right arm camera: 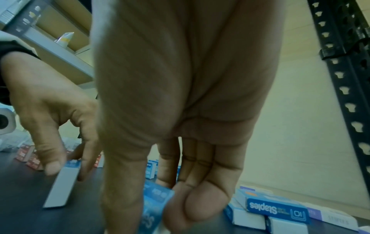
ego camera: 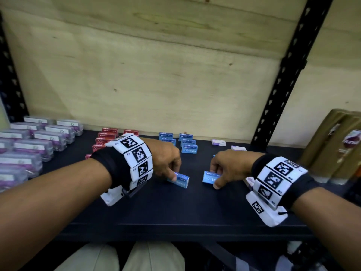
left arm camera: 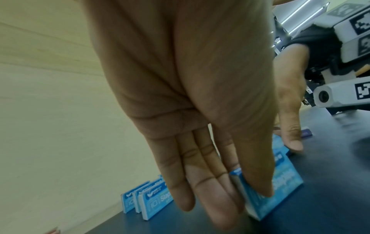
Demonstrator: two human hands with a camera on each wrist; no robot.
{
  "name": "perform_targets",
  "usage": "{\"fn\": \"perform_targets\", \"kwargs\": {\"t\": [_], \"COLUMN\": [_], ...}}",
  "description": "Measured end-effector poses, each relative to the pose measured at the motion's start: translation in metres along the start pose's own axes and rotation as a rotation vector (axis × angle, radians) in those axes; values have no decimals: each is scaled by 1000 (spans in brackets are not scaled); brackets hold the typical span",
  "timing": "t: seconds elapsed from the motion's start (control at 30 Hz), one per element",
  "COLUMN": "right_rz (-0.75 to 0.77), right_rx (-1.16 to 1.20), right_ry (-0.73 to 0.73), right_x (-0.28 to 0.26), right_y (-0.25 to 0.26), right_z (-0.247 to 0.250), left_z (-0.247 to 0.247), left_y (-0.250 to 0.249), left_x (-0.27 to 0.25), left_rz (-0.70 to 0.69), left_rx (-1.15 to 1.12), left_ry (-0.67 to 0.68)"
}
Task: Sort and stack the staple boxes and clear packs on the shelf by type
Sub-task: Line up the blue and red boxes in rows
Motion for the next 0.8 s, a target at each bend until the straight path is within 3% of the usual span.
{"fn": "perform_targets", "kwargs": {"t": [0.47,0.8], "right_rz": [-15,-17], "right_rx": [11,30], "right_ry": [-82,-131], "right_x": [36,62], "right_y": [12,29], "right_z": [13,22], "left_z": [0,19], "left_y": [30,24], "left_x": [21,28], "left_rz": [350,385], "left_rx": [312,253], "left_ry": [-84,-25]}}
Point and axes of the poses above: each hand's wrist, its own x-axis towards the middle knuckle, its own z-axis out of the back of the hand, y = z × x, the point moved 1 cm from there along x, towards the middle knuckle, and after that the axes turned 8 degrees about -z, right-handed, at the moved point
